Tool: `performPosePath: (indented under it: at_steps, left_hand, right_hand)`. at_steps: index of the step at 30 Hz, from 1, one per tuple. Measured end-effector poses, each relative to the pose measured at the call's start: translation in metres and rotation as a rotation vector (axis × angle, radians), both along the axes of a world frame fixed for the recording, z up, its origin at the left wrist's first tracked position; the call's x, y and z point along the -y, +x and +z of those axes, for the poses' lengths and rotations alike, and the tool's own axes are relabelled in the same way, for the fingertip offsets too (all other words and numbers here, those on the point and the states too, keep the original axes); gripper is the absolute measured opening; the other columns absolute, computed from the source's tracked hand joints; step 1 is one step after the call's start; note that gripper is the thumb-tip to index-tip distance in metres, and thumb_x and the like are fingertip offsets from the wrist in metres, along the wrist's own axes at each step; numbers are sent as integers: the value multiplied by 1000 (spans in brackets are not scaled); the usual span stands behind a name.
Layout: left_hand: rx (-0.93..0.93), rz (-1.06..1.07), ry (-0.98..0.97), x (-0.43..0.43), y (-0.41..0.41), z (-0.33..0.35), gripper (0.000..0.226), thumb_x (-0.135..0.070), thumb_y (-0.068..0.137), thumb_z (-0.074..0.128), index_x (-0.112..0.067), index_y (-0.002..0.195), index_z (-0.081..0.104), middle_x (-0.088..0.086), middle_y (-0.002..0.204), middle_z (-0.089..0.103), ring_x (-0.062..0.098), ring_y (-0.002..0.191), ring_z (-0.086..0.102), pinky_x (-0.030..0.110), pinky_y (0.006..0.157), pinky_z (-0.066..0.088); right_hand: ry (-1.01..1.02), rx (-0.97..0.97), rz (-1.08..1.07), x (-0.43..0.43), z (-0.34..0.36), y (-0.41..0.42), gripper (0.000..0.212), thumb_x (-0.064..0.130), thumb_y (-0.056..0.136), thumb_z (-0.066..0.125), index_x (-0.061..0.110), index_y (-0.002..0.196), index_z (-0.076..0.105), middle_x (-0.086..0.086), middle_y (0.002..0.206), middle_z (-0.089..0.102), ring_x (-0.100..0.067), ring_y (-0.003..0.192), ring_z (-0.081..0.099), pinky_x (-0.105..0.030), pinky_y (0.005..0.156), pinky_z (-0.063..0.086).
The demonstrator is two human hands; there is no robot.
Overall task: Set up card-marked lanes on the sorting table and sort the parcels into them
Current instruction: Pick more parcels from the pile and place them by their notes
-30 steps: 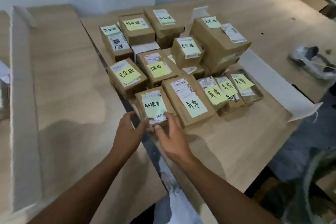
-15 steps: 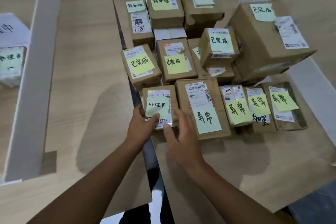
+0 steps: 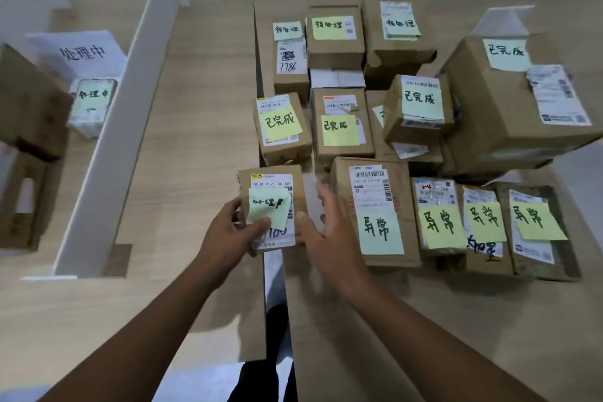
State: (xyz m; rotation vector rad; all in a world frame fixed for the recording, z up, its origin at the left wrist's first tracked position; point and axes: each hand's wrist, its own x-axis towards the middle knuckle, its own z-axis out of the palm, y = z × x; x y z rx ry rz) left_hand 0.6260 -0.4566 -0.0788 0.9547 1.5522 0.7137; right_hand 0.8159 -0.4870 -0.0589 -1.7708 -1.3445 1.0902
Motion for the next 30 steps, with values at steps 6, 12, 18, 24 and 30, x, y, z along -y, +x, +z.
performPosePath:
  at_steps: [6,12,18,24,30]
  left_hand:
    - [44,72,94,22,-49,50,57,-21,82,85,-41,131,61,-5,114,75,16,92,75,29,65,59]
    - [-33,45,207,47,-118,95,70,-47,68,89,-50,130,56,-10,123,70,9,106,65,26,71,54]
    - [21,152,303,80,-200,120,28,-37,97,67,-36,125,62,-3,103,76,4,69,65,19,51,45]
    - [2,259,367,114,-313,137,29,-29,100,66,-32,129,63,6,118,72,17,94,70,22,62,52]
    - [18,271,387,135,-423,153,27,-29,99,66,-54,109,64,-14,108,76,2,83,72,15,58,51]
  right_hand:
    - [-126,-294,302,-22,11,-38,65,48,97,60,53,153,27,16,148,52,-7,133,54,-36,105,52]
    - [-7,-296,431,-22,41,-119,73,42,95,61,62,152,20,23,148,51,-2,133,53,-37,103,54]
    - [61,-275,557,-13,70,-209,75,43,92,61,64,151,20,14,147,51,-9,132,54,-44,105,51]
    - [135,-291,617,13,96,-328,70,34,97,61,65,148,25,13,143,56,-5,126,59,-40,104,53]
    - [206,-270,563,38,107,-444,57,35,98,56,54,147,38,13,139,59,-5,119,63,-37,98,57]
